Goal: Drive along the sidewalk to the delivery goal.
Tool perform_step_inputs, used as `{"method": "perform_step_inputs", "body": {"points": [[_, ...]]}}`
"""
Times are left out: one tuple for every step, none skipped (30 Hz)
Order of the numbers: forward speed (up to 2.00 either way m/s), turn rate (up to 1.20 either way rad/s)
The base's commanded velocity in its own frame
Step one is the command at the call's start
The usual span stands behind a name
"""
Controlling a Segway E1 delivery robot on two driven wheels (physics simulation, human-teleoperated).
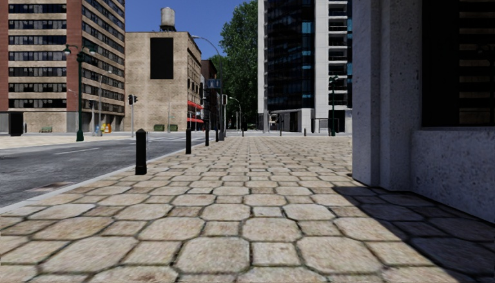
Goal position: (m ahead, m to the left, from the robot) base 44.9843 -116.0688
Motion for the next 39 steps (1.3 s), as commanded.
{"method": "perform_step_inputs", "body": {"points": [[2.0, 0.0], [2.0, 0.0], [2.0, 0.0], [2.0, 0.0], [2.0, 0.0], [2.0, 0.0], [2.0, 0.0], [2.0, 0.0], [2.0, 0.0], [2.0, 0.0], [2.0, 0.0], [2.0, 0.0], [2.0, 0.0], [2.0, 0.0], [2.0, 0.0], [2.0, 0.0], [2.0, 0.0], [2.0, 0.0], [2.0, 0.0], [2.0, 0.0], [2.0, 0.0], [2.0, -0.04], [2.0, -0.05], [2.0, -0.05], [2.0, -0.05], [2.0, -0.05], [2.0, -0.05], [2.0, -0.11], [2.0, -0.19], [2.0, -0.22], [2.0, -0.23], [2.0, -0.23], [2.0, -0.23], [2.0, -0.27], [2.0, -0.35], [2.0, -0.38], [2.0, -0.38], [2.0, -0.38], [2.0, -0.38]]}}
